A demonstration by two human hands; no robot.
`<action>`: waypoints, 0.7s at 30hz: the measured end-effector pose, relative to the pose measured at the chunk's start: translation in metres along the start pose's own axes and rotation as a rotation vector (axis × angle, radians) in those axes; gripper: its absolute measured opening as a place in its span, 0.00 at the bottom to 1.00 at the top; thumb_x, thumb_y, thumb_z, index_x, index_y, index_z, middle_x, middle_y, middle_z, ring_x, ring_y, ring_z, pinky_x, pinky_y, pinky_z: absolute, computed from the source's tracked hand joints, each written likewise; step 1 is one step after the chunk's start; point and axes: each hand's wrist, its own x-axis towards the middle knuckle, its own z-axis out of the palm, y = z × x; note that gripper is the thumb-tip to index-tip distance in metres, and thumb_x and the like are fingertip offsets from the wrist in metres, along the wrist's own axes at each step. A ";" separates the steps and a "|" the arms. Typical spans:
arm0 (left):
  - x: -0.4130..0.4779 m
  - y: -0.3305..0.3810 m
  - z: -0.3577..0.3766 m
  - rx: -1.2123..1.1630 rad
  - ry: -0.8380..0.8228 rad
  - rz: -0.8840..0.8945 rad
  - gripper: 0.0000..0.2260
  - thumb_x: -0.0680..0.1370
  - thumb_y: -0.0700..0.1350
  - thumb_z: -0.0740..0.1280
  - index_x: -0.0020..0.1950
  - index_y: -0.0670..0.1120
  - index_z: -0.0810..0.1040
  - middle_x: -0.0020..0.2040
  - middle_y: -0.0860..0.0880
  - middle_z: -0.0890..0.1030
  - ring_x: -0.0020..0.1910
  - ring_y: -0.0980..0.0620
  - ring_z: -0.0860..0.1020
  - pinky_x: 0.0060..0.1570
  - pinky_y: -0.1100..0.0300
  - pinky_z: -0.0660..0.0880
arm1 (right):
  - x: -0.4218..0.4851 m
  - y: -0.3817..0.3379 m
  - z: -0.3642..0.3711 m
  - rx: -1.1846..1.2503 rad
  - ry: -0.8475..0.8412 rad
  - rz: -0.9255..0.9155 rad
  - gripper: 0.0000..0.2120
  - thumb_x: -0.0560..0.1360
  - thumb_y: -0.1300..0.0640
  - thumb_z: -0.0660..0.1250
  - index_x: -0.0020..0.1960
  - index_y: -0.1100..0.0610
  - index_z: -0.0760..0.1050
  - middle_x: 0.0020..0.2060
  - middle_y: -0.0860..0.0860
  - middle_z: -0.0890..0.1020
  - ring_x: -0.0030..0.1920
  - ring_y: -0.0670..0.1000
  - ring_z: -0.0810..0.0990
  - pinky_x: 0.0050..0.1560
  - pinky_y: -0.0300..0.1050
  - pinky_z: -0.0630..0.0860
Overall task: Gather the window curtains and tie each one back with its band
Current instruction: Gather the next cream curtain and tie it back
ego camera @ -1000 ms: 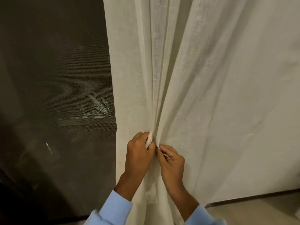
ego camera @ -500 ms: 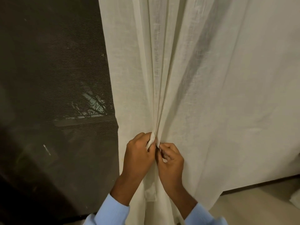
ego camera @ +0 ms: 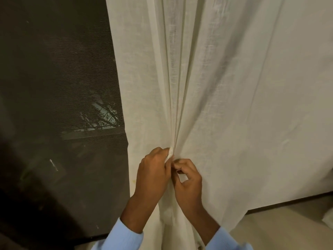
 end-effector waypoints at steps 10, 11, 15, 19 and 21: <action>0.012 -0.013 0.018 0.073 0.118 -0.085 0.04 0.74 0.37 0.70 0.39 0.39 0.80 0.32 0.48 0.75 0.29 0.54 0.70 0.31 0.67 0.64 | 0.011 0.012 -0.041 -0.097 -0.001 0.003 0.11 0.73 0.62 0.74 0.53 0.49 0.83 0.48 0.42 0.81 0.51 0.48 0.81 0.53 0.45 0.78; 0.014 -0.016 0.019 0.076 0.139 -0.095 0.05 0.73 0.36 0.70 0.37 0.39 0.79 0.32 0.49 0.73 0.28 0.55 0.69 0.30 0.70 0.62 | 0.012 0.018 -0.052 -0.138 0.108 0.011 0.14 0.72 0.60 0.76 0.55 0.47 0.82 0.51 0.42 0.79 0.54 0.49 0.80 0.55 0.48 0.78; 0.023 -0.030 0.019 0.082 0.184 -0.109 0.10 0.74 0.35 0.70 0.33 0.40 0.75 0.30 0.49 0.71 0.27 0.53 0.69 0.30 0.65 0.62 | 0.028 0.047 -0.101 -0.326 0.456 0.190 0.49 0.60 0.47 0.83 0.74 0.49 0.62 0.67 0.46 0.68 0.66 0.51 0.70 0.66 0.57 0.71; 0.023 -0.028 0.021 0.089 0.214 -0.125 0.10 0.75 0.36 0.69 0.34 0.40 0.75 0.31 0.49 0.71 0.28 0.52 0.70 0.30 0.64 0.64 | 0.052 0.059 -0.126 -0.305 0.318 0.360 0.69 0.49 0.36 0.81 0.79 0.48 0.45 0.78 0.50 0.56 0.77 0.50 0.57 0.75 0.60 0.60; 0.020 -0.024 0.026 0.075 0.204 -0.149 0.09 0.75 0.37 0.69 0.35 0.40 0.76 0.32 0.49 0.72 0.28 0.52 0.71 0.31 0.63 0.65 | 0.063 0.058 -0.121 -0.255 0.211 0.356 0.72 0.48 0.34 0.81 0.79 0.45 0.42 0.78 0.49 0.56 0.76 0.48 0.61 0.74 0.58 0.63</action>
